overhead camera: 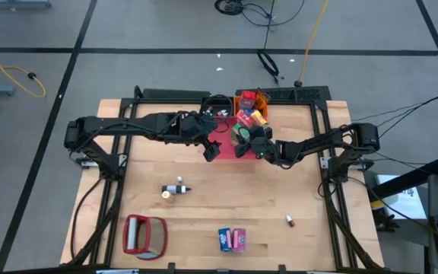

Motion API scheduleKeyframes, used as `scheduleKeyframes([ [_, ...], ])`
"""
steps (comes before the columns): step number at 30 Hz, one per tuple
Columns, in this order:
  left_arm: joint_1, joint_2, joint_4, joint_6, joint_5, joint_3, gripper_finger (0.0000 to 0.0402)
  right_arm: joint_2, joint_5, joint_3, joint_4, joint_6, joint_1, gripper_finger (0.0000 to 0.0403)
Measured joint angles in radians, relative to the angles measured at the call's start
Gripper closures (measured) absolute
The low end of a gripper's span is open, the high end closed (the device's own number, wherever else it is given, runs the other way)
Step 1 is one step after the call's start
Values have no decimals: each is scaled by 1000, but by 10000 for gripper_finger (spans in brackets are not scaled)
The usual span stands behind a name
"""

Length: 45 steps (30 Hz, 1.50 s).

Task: Pick & Place Kitchen Items
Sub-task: Put the green cereal box into the pink bin, then put the purple cereal box into the pink bin

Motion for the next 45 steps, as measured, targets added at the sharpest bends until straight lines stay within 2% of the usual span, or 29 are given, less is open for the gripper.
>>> scheduleKeyframes([
  [10,0,0,0,-1,0,0,66,-27,-52,0,0,-28,19,156],
  [25,-8,0,-6,2,-1,0,66,-189,-79,0,-20,-100,96,171],
  [33,-35,0,-36,27,0,0,66,-254,-83,0,-21,-100,251,172],
  [41,-61,0,-38,27,0,0,66,-303,-298,0,-27,-35,455,180],
  [45,-73,0,-37,27,0,0,66,-297,-342,0,-30,31,568,187],
])
